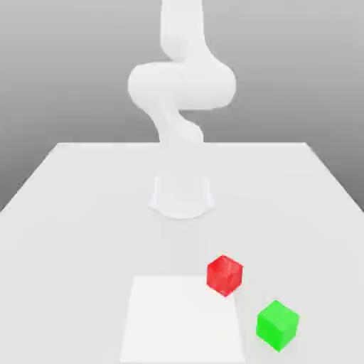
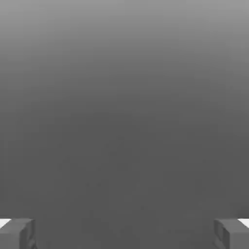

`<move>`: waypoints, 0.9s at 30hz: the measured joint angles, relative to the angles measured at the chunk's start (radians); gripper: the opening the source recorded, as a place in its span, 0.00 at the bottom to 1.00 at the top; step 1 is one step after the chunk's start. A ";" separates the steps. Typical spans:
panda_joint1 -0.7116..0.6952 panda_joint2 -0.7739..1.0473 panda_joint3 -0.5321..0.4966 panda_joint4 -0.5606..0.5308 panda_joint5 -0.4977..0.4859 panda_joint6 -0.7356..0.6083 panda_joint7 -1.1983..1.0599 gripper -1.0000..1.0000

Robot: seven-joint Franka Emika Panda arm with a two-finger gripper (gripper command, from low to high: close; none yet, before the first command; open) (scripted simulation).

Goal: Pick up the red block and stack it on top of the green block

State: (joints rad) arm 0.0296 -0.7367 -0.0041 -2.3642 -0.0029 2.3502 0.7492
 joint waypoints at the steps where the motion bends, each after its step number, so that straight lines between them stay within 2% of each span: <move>1: 0.014 0.031 -0.002 -0.031 -0.001 0.024 -0.025 0.50; 13: 0.181 0.411 -0.030 -0.398 -0.010 0.315 -0.334 0.50; 17: 0.237 0.595 -0.032 -0.522 -0.006 0.450 -0.456 0.50; 24: 0.236 0.904 -0.005 -0.521 0.018 0.703 -0.509 0.50; 25: 0.234 0.922 -0.003 -0.518 0.019 0.718 -0.509 0.00; 27: 0.234 0.922 -0.003 -0.518 0.019 0.718 -0.509 0.00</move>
State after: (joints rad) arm 0.2638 0.1858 -0.0069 -2.8826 0.0158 3.0684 0.2401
